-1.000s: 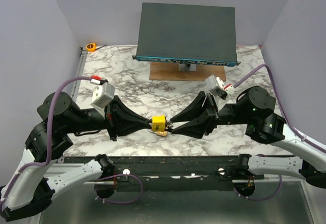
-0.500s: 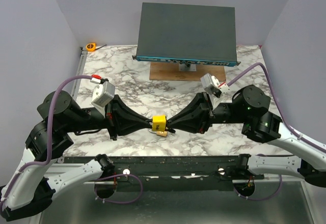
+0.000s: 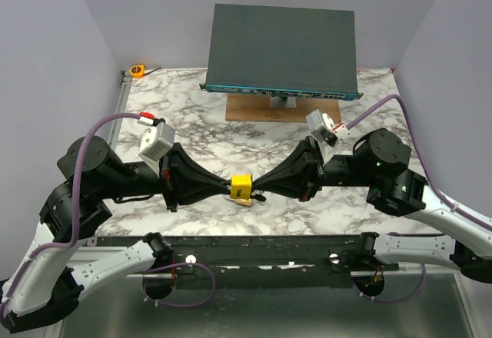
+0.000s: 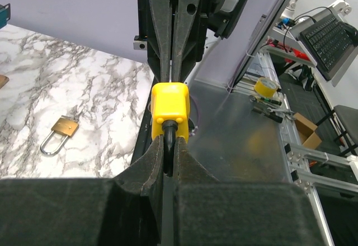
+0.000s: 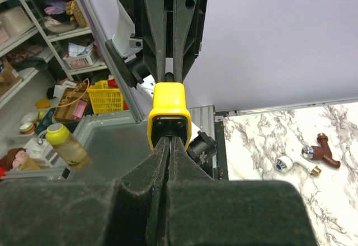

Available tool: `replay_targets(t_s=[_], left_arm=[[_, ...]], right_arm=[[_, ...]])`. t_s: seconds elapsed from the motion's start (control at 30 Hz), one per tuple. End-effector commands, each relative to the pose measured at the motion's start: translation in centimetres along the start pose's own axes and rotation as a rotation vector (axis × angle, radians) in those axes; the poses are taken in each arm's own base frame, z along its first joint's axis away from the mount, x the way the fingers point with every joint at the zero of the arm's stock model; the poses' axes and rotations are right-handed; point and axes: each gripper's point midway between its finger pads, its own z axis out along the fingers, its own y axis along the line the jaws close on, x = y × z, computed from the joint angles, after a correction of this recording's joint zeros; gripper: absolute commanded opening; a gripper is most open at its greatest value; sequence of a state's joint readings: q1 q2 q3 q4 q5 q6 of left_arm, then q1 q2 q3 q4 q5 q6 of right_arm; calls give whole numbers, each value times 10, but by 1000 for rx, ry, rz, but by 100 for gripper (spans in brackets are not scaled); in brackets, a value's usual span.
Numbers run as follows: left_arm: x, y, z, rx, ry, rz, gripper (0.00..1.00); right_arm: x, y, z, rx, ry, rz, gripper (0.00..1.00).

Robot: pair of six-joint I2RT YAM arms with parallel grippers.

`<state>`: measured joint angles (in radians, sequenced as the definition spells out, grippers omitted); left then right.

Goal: Lock with the key
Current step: Lock the lock.

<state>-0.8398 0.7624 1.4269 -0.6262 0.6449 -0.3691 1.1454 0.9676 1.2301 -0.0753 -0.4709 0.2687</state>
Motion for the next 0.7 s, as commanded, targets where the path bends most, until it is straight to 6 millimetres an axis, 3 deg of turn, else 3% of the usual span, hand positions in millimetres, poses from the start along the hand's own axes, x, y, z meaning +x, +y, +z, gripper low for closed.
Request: replay_targets(t_s=[0.0, 0.67], left_arm=[[-20, -10, -2, 31, -70, 56, 0], [-22, -12, -2, 54, -80, 78, 0]], right_arm=[[0, -2, -2, 18, -13, -10, 1], [4, -8, -20, 100, 7, -17, 1]])
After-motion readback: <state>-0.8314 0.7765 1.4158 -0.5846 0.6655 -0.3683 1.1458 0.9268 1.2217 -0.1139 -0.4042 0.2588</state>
